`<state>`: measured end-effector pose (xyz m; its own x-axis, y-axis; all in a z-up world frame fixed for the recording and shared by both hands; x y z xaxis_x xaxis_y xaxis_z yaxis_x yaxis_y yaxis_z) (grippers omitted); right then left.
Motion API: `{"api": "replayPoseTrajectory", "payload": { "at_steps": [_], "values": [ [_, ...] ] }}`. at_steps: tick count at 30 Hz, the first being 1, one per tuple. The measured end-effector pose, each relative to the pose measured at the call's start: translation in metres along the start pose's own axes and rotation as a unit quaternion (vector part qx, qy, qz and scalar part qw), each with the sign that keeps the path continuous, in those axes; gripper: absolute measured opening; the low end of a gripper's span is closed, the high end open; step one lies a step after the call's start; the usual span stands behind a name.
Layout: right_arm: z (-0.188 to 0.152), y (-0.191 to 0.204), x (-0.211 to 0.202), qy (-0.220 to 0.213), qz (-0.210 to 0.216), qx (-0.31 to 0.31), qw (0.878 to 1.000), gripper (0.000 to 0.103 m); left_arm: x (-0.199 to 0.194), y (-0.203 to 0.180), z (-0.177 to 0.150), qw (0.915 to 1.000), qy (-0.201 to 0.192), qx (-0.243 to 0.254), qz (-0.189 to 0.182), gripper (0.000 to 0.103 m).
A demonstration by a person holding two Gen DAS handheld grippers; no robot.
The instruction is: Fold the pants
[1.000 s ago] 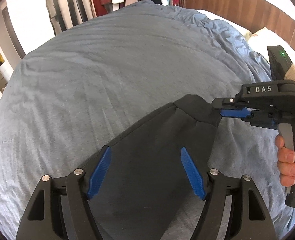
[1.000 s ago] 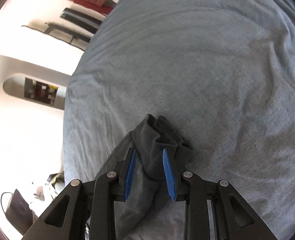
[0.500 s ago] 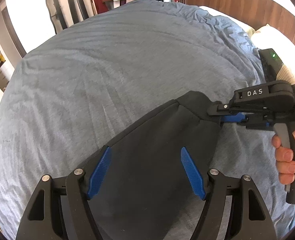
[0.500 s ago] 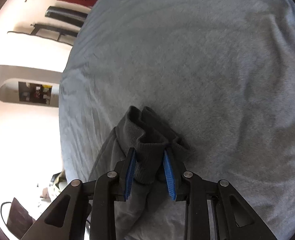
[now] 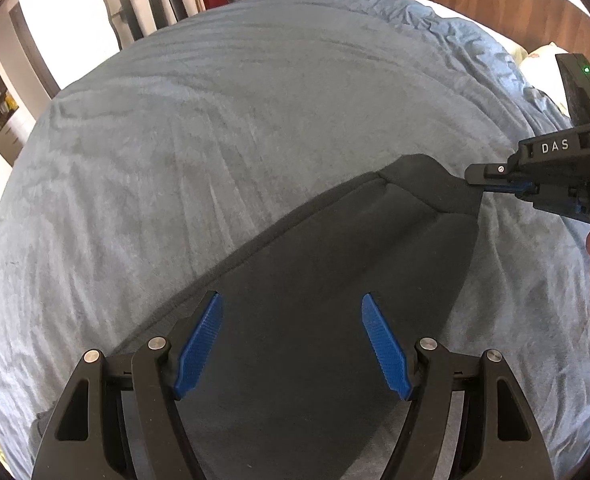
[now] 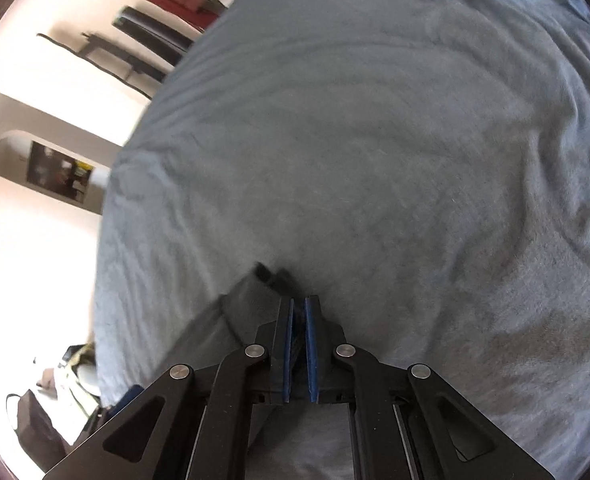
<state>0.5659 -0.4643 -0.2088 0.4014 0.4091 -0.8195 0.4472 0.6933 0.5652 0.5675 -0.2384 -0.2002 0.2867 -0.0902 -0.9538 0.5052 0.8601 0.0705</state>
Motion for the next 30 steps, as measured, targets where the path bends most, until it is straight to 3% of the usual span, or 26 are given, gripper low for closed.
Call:
{"api": "replayPoseTrajectory", "payload": {
  "at_steps": [4,5,6,8,16,22,25,28,30],
  "values": [
    [-0.004,0.002,-0.004,-0.004,0.019,0.006,1.0,0.009,-0.002,-0.005,-0.002,1.0,-0.006,0.004,-0.003,0.071],
    [-0.005,0.003,-0.005,-0.002,0.026,0.016,1.0,0.017,-0.003,-0.006,-0.001,1.0,-0.007,0.005,-0.002,0.071],
    [-0.005,0.003,-0.006,-0.002,0.024,0.025,0.999,0.033,-0.003,-0.007,0.0,0.9999,-0.009,0.006,-0.002,0.071],
    [-0.005,0.003,-0.008,-0.008,0.023,0.03,0.999,0.04,-0.004,-0.008,0.003,0.9999,-0.012,0.003,-0.004,0.071],
    [-0.018,-0.002,0.0,0.029,0.042,0.047,0.998,0.039,-0.006,-0.011,0.024,0.9994,-0.025,-0.001,-0.022,0.071],
    [-0.022,-0.001,0.021,0.05,0.038,0.048,0.997,0.037,-0.004,-0.01,0.036,0.9992,-0.031,0.025,-0.009,0.071],
    [-0.02,-0.002,0.028,0.052,0.044,0.054,0.996,0.031,-0.001,-0.012,0.044,0.9986,-0.03,0.043,-0.012,0.071],
    [-0.021,-0.001,0.032,0.053,0.046,0.05,0.996,0.025,0.004,-0.021,0.062,0.9953,-0.031,0.085,-0.035,0.071],
    [-0.022,-0.002,0.029,0.046,0.046,0.046,0.997,0.016,0.007,-0.026,0.076,0.9915,-0.026,0.114,-0.057,0.071]
  ]
}}
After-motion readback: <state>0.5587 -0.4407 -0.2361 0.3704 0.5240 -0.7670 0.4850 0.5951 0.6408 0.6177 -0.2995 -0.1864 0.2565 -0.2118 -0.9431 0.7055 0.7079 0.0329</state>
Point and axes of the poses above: each gripper's, at about its wrist camera, not at the fingertips, and x roughly the way its jaws point, y to its left, z to its top, the point moved 10 cm from there along x, roughly the way its jaws point, and after that the axes turned 10 degrees about y, right-handed, at the moved point
